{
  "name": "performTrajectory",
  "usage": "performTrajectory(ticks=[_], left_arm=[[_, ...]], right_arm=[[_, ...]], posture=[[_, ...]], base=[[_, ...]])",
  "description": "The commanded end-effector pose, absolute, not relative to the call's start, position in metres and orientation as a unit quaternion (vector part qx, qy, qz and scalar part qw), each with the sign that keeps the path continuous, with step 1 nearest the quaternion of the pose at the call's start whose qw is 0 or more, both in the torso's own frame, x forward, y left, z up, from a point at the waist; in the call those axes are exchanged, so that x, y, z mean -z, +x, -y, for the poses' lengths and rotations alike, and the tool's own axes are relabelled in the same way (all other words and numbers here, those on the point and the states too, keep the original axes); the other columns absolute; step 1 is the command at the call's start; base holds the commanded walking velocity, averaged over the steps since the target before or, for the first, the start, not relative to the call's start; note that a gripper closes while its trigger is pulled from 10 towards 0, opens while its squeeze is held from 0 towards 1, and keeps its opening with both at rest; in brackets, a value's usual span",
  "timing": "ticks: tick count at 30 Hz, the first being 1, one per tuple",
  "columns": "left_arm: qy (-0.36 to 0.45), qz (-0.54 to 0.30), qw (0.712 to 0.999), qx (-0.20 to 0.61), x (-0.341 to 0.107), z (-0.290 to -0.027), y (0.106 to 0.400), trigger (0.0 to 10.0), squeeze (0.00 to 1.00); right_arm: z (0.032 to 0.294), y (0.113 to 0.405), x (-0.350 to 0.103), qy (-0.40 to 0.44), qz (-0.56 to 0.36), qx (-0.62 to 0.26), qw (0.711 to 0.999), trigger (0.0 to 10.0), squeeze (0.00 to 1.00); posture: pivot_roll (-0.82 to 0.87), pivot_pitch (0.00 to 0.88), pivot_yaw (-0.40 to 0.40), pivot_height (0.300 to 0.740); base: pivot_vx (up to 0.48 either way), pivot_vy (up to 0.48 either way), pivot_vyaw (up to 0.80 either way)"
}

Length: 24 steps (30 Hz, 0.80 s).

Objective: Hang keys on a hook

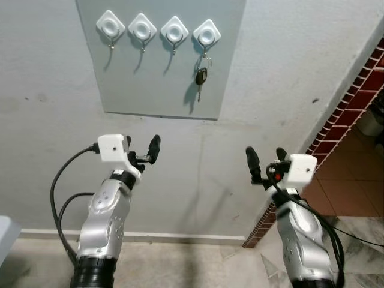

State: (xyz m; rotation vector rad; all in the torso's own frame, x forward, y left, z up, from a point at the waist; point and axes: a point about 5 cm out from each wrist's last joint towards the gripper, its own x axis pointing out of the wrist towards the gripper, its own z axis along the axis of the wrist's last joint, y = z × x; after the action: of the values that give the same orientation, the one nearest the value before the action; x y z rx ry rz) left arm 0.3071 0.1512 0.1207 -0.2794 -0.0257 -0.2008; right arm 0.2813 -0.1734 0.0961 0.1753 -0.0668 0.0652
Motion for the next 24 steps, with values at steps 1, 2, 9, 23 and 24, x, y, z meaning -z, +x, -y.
performTrajectory(ticks=[1, 2, 9, 23, 24], left_arm=[[-0.147, 0.015, 0.983, 0.106, -0.123, -0.151, 0.306, 10.0, 0.00], [-0.147, 0.015, 0.983, 0.106, -0.123, -0.151, 0.306, 10.0, 0.00], [-0.163, 0.007, 0.980, 0.112, -0.120, -0.156, 0.304, 10.0, 0.00], [-0.119, 0.007, 0.984, 0.133, -0.113, -0.153, 0.296, 10.0, 0.00], [-0.117, 0.007, 0.984, 0.133, -0.113, -0.153, 0.296, 10.0, 0.00]], right_arm=[[0.175, 0.280, -0.103, 0.076, 0.045, -0.019, 0.996, 10.0, 1.00], [0.175, 0.280, -0.103, 0.076, 0.045, -0.019, 0.996, 10.0, 1.00], [0.169, 0.273, -0.100, 0.091, 0.045, -0.006, 0.995, 10.0, 1.00], [0.162, 0.269, -0.102, 0.005, 0.044, -0.031, 0.999, 10.0, 0.00], [0.162, 0.269, -0.101, 0.002, 0.043, -0.032, 0.999, 10.0, 0.00]], posture=[[-0.04, 0.000, -0.003, 0.740], [-0.04, 0.000, -0.003, 0.740], [-0.07, 0.000, 0.041, 0.740], [-0.06, 0.000, 0.021, 0.740], [-0.06, 0.000, 0.021, 0.740]], base=[[0.000, 0.000, 0.00], [0.000, 0.000, 0.00], [0.000, 0.000, 0.00], [0.000, 0.000, 0.00], [0.000, 0.000, 0.00]])
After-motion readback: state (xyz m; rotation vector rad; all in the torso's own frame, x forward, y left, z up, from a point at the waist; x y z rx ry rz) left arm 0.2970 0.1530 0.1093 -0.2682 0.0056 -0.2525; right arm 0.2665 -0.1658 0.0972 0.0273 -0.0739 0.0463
